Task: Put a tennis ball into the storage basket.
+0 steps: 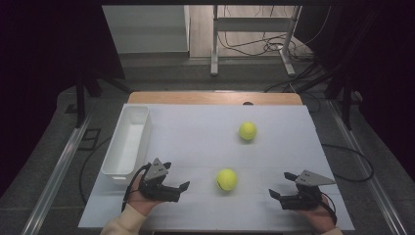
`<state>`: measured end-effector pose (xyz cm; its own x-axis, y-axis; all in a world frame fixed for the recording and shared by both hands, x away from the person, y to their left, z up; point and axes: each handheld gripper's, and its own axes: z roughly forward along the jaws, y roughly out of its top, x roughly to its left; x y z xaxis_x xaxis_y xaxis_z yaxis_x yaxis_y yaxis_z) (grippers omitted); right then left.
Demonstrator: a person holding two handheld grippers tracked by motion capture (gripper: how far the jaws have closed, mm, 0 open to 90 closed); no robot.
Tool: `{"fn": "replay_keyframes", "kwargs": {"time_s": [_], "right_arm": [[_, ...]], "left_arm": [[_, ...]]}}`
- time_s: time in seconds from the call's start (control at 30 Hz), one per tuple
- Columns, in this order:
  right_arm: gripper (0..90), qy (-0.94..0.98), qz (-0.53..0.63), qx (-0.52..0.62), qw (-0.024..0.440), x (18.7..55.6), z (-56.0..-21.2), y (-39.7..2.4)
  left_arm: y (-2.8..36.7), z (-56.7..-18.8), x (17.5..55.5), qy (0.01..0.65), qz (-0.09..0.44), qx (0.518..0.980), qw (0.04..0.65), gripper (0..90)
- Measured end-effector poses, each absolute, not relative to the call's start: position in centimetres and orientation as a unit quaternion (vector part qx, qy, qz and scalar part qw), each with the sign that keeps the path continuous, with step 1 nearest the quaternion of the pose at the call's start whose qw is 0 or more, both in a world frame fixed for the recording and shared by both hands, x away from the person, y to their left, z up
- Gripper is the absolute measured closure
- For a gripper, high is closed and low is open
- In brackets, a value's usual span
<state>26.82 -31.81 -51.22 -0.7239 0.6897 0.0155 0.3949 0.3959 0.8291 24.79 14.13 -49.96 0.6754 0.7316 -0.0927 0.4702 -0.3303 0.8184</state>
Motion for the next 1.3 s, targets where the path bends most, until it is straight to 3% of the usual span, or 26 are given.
{"fn": "replay_keyframes", "kwargs": {"time_s": [1.3], "right_arm": [[12.6, 0.822, 0.431, 0.331, 0.168, 26.9, -51.4, -31.8]], "left_arm": [[9.7, -48.5, 26.5, 0.340, 0.115, 0.819, 0.447, 6.6]]}}
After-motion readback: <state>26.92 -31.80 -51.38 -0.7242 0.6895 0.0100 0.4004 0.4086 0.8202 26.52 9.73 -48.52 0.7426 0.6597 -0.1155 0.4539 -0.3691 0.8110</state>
